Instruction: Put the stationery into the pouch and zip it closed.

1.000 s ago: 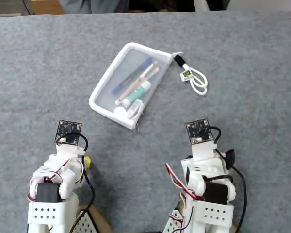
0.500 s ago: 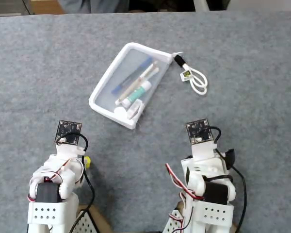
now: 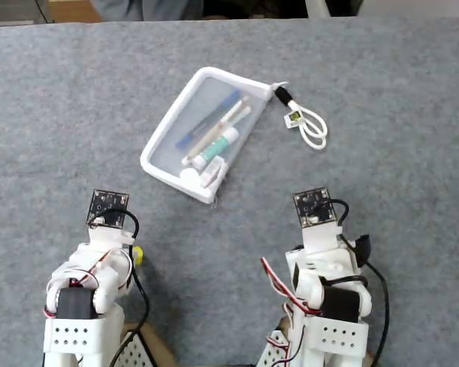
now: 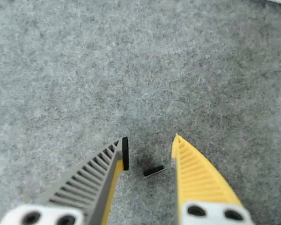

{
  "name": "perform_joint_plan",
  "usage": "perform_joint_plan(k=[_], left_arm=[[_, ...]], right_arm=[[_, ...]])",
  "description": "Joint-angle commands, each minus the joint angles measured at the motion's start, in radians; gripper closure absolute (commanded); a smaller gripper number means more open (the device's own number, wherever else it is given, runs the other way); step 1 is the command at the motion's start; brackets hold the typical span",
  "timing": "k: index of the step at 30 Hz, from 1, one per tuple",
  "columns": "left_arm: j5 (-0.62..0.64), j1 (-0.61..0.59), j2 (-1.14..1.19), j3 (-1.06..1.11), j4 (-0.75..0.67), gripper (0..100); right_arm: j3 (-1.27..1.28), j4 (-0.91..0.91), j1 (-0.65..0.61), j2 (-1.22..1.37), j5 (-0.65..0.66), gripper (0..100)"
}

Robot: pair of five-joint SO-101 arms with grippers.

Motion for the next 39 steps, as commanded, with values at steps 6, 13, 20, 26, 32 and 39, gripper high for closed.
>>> perform_joint_plan(k=[6, 13, 20, 26, 32, 39], left_arm=[[0.005, -0.007, -0.003, 0.018, 0.006, 82], [0.005, -0.008, -0.003, 0.018, 0.006, 82], [0.005, -0.008, -0.003, 0.018, 0.006, 82], [0.005, -0.008, -0.003, 0.018, 0.006, 82], [0.005, -0.008, -0.003, 0.018, 0.006, 82], [0.005, -0.008, -0.003, 0.018, 0.006, 82]], right_arm=[[0.002, 0.002, 0.012, -0.076, 0.003, 53.5], [0.002, 0.002, 0.012, -0.076, 0.003, 53.5], [0.002, 0.002, 0.012, -0.076, 0.003, 53.5], [0.002, 0.002, 0.012, -0.076, 0.003, 53.5], [0.002, 0.002, 0.012, -0.076, 0.003, 53.5], [0.002, 0.002, 0.012, -0.076, 0.003, 53.5]])
